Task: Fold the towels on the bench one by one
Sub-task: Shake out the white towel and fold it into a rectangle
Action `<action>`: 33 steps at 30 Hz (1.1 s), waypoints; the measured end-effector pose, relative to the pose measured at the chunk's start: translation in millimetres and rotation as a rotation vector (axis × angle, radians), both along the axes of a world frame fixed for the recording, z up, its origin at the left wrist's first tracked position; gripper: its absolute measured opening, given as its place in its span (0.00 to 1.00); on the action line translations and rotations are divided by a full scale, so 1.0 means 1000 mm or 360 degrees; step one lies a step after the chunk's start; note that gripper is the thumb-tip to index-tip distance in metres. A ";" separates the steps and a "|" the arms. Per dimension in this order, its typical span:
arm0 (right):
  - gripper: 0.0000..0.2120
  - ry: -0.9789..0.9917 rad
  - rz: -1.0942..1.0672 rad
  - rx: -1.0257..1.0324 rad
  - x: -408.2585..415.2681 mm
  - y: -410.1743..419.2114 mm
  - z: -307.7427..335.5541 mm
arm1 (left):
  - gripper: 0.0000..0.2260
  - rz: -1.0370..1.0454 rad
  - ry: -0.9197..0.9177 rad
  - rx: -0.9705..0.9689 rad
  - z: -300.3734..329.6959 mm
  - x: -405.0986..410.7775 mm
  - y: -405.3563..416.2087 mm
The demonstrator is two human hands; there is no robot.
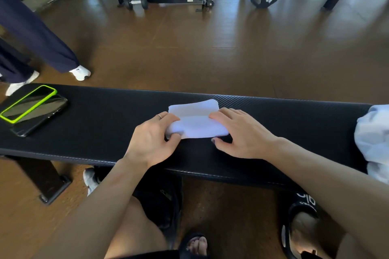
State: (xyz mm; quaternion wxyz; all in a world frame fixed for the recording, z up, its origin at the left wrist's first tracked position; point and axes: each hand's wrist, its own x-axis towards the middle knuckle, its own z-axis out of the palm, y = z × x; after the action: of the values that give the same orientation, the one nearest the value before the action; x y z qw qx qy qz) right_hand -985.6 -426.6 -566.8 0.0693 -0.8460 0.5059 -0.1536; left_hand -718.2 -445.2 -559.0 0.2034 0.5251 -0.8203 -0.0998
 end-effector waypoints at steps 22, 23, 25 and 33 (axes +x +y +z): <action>0.08 -0.0970 -0.0797 0.0798 0.023 -0.035 0.015 | 0.08 0.0618 0.0374 0.0633 -0.003 -0.030 -0.026; 0.08 -0.0955 -0.0786 0.0800 0.023 -0.035 0.016 | 0.10 0.0599 0.0331 0.0606 -0.004 -0.030 -0.026; 0.09 -0.0956 -0.0775 0.0887 0.021 -0.034 0.021 | 0.12 0.0556 0.0318 0.0594 -0.003 -0.029 -0.024; 0.11 -0.0914 -0.0617 0.0998 0.026 -0.008 0.020 | 0.16 0.0138 0.0011 0.0821 0.022 -0.013 -0.021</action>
State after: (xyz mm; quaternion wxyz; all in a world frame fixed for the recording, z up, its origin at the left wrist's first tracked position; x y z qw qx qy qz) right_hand -959.5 -434.6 -546.8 0.4289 -0.5974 0.6369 -0.2312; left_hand -731.7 -466.4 -537.0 0.0697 0.5939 -0.7437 -0.2987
